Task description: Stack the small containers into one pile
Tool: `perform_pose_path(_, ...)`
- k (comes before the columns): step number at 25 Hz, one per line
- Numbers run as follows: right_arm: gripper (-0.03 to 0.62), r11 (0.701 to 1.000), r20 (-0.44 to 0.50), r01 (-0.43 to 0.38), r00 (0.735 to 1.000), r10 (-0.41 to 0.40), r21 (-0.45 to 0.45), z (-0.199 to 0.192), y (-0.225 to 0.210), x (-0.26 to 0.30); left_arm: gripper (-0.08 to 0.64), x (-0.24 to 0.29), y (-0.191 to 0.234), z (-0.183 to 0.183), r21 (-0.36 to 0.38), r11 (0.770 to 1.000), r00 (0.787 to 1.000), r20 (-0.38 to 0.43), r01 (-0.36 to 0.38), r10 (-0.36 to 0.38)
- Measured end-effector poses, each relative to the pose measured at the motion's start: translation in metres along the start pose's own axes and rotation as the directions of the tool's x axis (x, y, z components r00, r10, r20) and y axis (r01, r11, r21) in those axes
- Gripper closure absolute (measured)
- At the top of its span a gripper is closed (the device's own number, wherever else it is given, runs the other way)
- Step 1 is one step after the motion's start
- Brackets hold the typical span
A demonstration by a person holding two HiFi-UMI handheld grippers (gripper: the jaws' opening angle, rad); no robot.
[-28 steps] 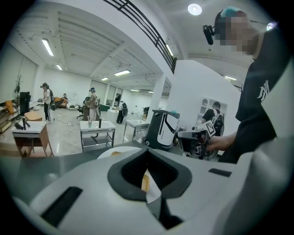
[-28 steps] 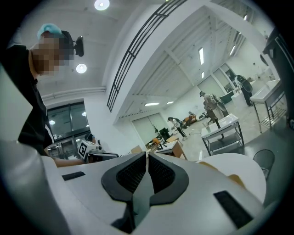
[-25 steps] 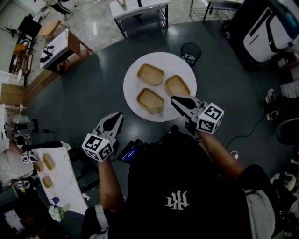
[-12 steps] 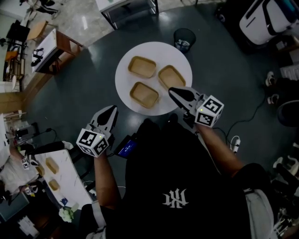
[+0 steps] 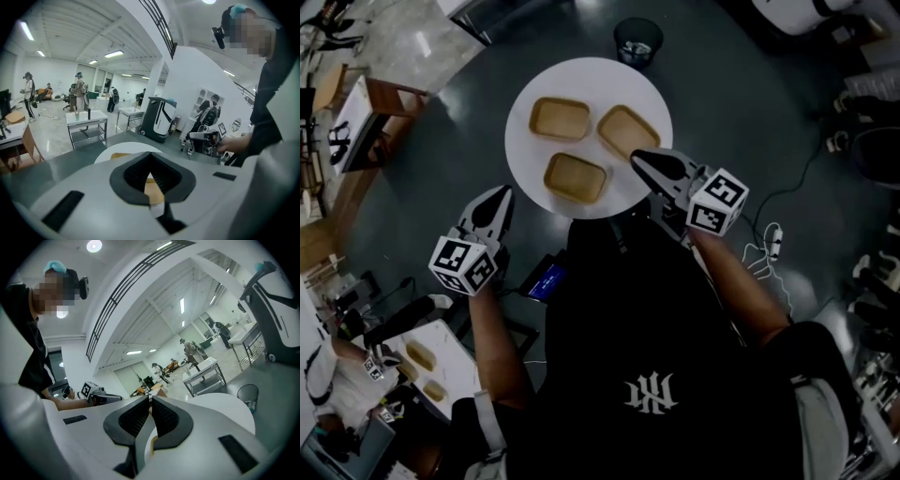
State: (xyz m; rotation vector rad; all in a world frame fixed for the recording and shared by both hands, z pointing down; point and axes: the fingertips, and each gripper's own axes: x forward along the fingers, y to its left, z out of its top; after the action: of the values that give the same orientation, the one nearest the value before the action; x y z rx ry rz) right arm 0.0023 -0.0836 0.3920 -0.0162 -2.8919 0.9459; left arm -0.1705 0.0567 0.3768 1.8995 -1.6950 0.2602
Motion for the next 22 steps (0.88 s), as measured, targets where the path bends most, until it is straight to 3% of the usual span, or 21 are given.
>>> perform_pose_path(8,0.551,0.989,-0.043,0.136,0.99,-0.133,0.054,-0.012,-0.027,0.039,0.557,0.051,0.061,0.002,-0.032,0.992,0.988,-0.093,0.123,-0.125)
perform_pose_path(13,0.549,0.967,-0.09,0.237,0.969,-0.228,0.097,-0.026,-0.058,0.08,0.557,0.091,0.114,0.002,-0.059,0.981,0.968,-0.162,0.184,-0.192)
perform_pose_path(22,0.549,0.936,-0.124,0.328,0.942,-0.312,0.131,-0.047,-0.087,0.116,0.533,0.144,0.156,-0.023,-0.115,0.964,0.93,-0.26,0.239,-0.261)
